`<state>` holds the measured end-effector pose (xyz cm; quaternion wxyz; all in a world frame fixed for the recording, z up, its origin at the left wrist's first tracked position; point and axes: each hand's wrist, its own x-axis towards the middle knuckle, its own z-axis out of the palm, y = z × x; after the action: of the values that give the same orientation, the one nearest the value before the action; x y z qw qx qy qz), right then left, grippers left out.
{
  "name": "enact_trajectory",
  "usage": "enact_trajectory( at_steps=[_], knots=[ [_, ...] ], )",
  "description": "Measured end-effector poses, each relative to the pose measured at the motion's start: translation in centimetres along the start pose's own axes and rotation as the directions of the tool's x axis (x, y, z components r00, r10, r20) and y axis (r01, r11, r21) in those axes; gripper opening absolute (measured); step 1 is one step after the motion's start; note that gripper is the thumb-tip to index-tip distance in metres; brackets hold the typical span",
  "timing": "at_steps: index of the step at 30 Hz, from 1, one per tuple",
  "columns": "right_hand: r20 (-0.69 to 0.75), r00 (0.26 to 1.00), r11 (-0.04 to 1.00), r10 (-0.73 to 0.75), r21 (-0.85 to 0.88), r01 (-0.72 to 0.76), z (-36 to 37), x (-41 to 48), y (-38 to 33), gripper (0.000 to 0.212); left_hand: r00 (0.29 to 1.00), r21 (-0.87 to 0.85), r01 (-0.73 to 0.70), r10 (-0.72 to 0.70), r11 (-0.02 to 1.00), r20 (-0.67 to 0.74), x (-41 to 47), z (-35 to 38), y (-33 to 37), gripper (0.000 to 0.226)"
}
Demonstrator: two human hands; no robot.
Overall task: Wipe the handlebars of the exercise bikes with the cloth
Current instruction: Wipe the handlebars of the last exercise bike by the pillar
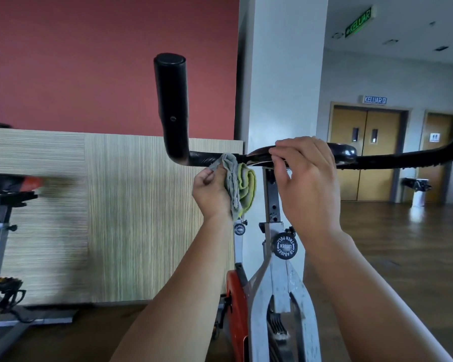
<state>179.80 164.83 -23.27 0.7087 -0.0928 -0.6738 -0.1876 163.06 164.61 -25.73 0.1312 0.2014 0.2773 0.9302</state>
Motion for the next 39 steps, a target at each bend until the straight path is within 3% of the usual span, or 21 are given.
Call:
enact_trajectory(
  at_steps=[6,10,13,23,30,33,36,39],
  knots=[
    [0.009,1.000,1.000,0.007,0.007,-0.008,-0.1,0.2,-0.2,0.012,0.996,0.040,0.064,-0.066,0.997,0.054,-0.9,1.3,-1.0,0.026],
    [0.025,1.000,1.000,0.011,-0.007,-0.011,-0.3,0.2,-0.3,0.013,0.994,0.199,0.052,-0.070,0.979,0.089,-0.9,0.8,-1.0,0.014],
    [0.040,0.999,1.000,0.008,-0.029,-0.007,-0.6,0.2,-0.4,0.015,0.997,0.360,-0.031,0.002,0.932,0.079,-1.0,-0.8,-0.3,0.015],
    [0.081,0.996,0.997,0.048,-0.056,-0.044,-1.1,0.6,-1.5,0.015,0.938,0.490,-0.348,0.301,0.799,0.174,-3.6,-6.6,5.3,0.022],
    [0.182,0.980,0.987,0.078,0.126,-0.102,0.1,1.5,-5.3,0.014,0.857,0.507,-0.496,0.491,0.705,0.156,-5.7,-6.8,7.8,0.024],
    [0.352,0.918,0.892,0.181,0.335,-0.304,0.5,2.4,-7.2,0.017,0.821,0.483,-0.543,0.555,0.687,0.132,-6.7,-7.1,8.2,0.025],
    [0.481,0.837,0.693,0.262,0.510,-0.510,1.1,3.5,-8.3,0.019,0.766,0.456,-0.616,0.623,0.642,0.158,-7.2,-7.3,8.6,0.028],
    [0.518,0.807,0.533,0.284,0.615,-0.581,1.5,4.5,-8.6,0.019,0.722,0.411,-0.679,0.656,0.609,0.219,-7.5,-6.7,9.6,0.033]
  ],
)
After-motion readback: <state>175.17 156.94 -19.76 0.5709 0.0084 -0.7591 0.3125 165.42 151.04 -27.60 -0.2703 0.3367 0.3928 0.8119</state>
